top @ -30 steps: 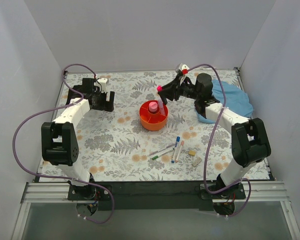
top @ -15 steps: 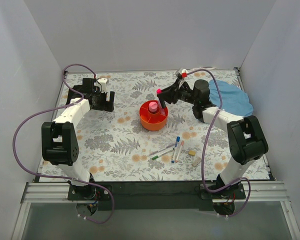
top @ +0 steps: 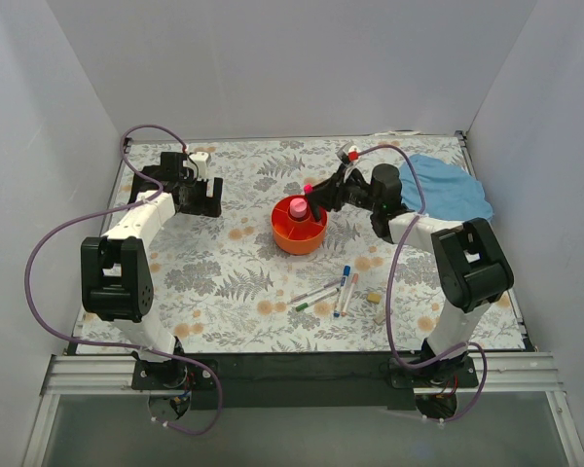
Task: Sort the stationery into containers
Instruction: Place the pen in the storage box, then pick up the pen from the center of the board.
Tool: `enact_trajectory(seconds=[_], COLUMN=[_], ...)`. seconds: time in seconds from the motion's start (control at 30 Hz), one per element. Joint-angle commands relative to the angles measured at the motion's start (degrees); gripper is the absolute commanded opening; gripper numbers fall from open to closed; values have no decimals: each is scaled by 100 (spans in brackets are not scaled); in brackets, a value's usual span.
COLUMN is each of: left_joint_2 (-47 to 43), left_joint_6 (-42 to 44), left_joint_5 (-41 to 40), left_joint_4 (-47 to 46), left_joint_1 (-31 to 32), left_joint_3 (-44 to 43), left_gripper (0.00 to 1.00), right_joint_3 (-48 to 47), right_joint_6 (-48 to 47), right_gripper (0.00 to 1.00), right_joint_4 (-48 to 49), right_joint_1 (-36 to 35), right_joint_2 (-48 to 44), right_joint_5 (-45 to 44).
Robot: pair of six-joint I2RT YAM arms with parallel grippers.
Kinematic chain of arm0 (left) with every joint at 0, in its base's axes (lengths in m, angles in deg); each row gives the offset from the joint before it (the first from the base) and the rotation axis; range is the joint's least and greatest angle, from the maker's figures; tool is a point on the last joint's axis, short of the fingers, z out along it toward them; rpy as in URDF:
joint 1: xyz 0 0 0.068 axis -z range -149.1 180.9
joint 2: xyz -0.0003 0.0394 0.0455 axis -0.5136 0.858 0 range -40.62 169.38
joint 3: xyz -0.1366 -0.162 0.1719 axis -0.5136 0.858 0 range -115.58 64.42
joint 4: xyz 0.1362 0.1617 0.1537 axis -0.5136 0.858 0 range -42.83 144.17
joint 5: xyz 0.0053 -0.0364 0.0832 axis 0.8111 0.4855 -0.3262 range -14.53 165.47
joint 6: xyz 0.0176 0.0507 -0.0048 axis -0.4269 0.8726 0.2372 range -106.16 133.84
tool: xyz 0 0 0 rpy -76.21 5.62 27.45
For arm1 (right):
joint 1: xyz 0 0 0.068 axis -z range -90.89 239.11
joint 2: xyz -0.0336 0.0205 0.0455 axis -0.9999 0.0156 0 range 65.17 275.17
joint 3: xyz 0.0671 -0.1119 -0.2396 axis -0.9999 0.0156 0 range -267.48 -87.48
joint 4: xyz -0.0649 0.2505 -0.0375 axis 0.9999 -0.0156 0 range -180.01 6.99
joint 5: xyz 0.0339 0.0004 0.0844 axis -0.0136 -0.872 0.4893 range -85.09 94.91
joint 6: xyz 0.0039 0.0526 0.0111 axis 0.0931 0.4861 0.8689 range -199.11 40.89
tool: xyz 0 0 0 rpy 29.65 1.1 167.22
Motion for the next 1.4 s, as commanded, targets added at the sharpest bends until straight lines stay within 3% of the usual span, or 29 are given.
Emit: enact_trajectory(seconds=[0.0, 0.07, 0.13, 0.17, 0.23, 0.33, 0.37, 0.4, 0.57, 0.73, 0.83, 0.87, 0.9, 0.93, 0.97, 1.0, 1.07, 1.2, 1.37], left_joint_2=[52, 35, 26, 17, -27, -80, -97, -97, -202, -554, -914, -984, -1176, -1265, -1379, -1555, -1740, -2144, -2654], left_joint_6=[-24, -16, -16, -7, -7, -7, -15, -16, -51, -33, -59, -68, -68, -94, -129, -147, -165, -191, -200], left_joint_5=[-86, -104, -121, -121, -156, -174, -174, -165, -130, -235, -218, -209, -192, -183, -183, -131, -43, -42, -86], left_joint_4=[-48, -40, -40, -31, -31, -39, -48, -57, -101, -162, -233, -242, -250, -233, -233, -233, -207, -224, -216], left_joint_1=[1, 1, 1, -8, 1, -8, 1, -8, 1, 1, 1, 1, 1, 1, 1, 1, -8, 1, 1], left_joint_3=[-190, -190, -172, -172, -172, -172, -172, -172, -286, -401, -244, -208, -164, -120, -33, 3, 126, 319, 600], left_gripper=[85, 85, 85, 85, 86, 86, 86, 86, 86, 86, 86, 86, 86, 86, 86, 86, 86, 86, 86], right_joint_3=[60, 68, 60, 77, 95, 95, 86, 77, -89, -510, -922, -1116, -1327, -1546, -1992, -2101, -2146, -1945, -1760], right_joint_6=[-23, -50, -50, -50, -58, -93, -120, -181, -453, -1629, -3112, -3622, -4784, -5387, -5985, -6774, -7263, -7967, -7741], right_gripper=[1, 5, 23, 36, 49, 58, 72, 76, 77, 77, 75, 75, 74, 73, 68, 67, 66, 60, 54], right_joint_4=[599, 625, 625, 608, 573, 406, 292, 230, -488, -1763, -3351, -4627, -5475, -6275, -7762, -8282, -9231, -9903, -9957], right_joint_1=[-20, -20, -11, -11, -2, 15, 16, 16, 50, 77, -28, -115, -377, -545, -721, -1062, -1407, -2565, -3183], right_joint_2=[120, 191, 182, 165, 60, -133, -178, -222, -582, -1424, -1715, -1725, -1699, -1560, -1471, -1331, -1242, -979, -636], right_joint_5=[-99, -65, -21, 23, 41, 50, 59, 59, 59, 225, 901, 1024, 1121, 1096, 1052, 843, 474, -221, -521])
